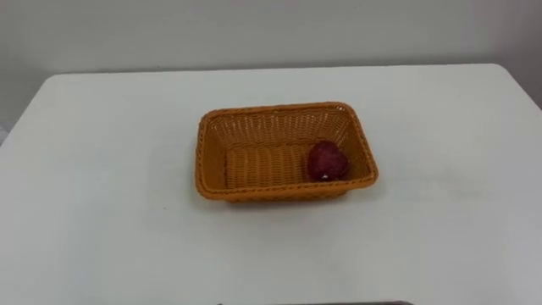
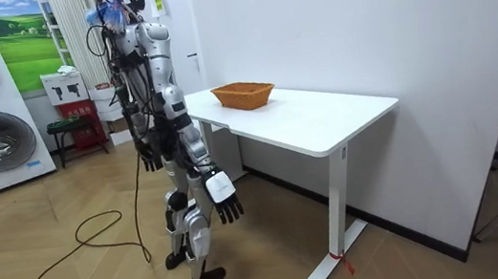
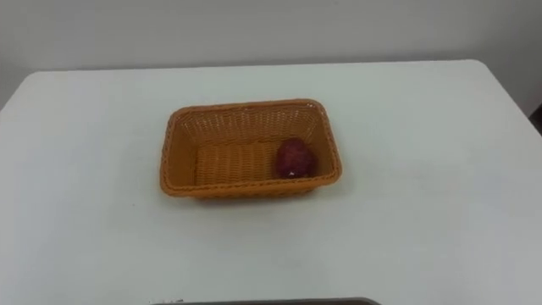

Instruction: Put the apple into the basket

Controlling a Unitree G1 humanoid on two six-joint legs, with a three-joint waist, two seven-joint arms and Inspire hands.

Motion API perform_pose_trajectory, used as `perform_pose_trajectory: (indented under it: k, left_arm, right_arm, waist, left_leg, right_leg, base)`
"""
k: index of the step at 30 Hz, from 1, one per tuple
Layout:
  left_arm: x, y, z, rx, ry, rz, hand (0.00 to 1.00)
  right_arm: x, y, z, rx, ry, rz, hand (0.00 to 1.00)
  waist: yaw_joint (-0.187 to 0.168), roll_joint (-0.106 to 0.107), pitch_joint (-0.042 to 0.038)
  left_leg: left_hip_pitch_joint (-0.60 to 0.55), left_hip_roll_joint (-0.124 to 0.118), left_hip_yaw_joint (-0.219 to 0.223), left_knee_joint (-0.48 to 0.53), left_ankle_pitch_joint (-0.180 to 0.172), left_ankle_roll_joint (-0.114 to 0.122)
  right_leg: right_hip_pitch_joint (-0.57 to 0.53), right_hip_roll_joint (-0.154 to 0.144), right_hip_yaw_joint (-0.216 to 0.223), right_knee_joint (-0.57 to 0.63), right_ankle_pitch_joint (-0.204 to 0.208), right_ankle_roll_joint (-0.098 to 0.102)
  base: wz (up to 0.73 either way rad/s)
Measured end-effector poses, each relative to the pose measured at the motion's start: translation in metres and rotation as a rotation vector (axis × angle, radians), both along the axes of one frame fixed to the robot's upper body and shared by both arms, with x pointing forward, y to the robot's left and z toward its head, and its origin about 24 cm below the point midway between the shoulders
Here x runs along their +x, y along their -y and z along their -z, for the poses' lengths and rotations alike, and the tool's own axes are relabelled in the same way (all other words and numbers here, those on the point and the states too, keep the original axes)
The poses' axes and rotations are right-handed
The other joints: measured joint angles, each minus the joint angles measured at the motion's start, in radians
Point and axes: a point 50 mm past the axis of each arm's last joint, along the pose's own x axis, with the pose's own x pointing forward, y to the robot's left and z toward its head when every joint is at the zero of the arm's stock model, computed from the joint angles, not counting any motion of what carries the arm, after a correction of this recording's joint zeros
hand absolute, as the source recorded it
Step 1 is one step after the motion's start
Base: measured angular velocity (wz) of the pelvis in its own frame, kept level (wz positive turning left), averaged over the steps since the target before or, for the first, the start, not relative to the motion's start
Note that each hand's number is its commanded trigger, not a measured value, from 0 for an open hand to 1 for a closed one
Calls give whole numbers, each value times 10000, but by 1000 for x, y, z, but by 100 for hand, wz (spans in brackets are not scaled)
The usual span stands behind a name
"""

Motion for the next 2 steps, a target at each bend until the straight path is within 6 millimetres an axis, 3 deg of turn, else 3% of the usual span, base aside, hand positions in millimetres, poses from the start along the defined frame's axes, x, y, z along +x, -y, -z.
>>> perform_pose_trajectory:
  k: [2]
  left_arm:
    - [-1, 3, 1, -102, -114, 167, 0]
  right_arm:
    - [5, -3, 1, 293, -15, -247, 0]
  waist:
    - [18, -3, -1]
  left_leg:
    - [1, -1, 0, 0, 0, 0]
  right_leg:
    - [-4, 1, -1, 4, -3, 0]
  base:
    - [0]
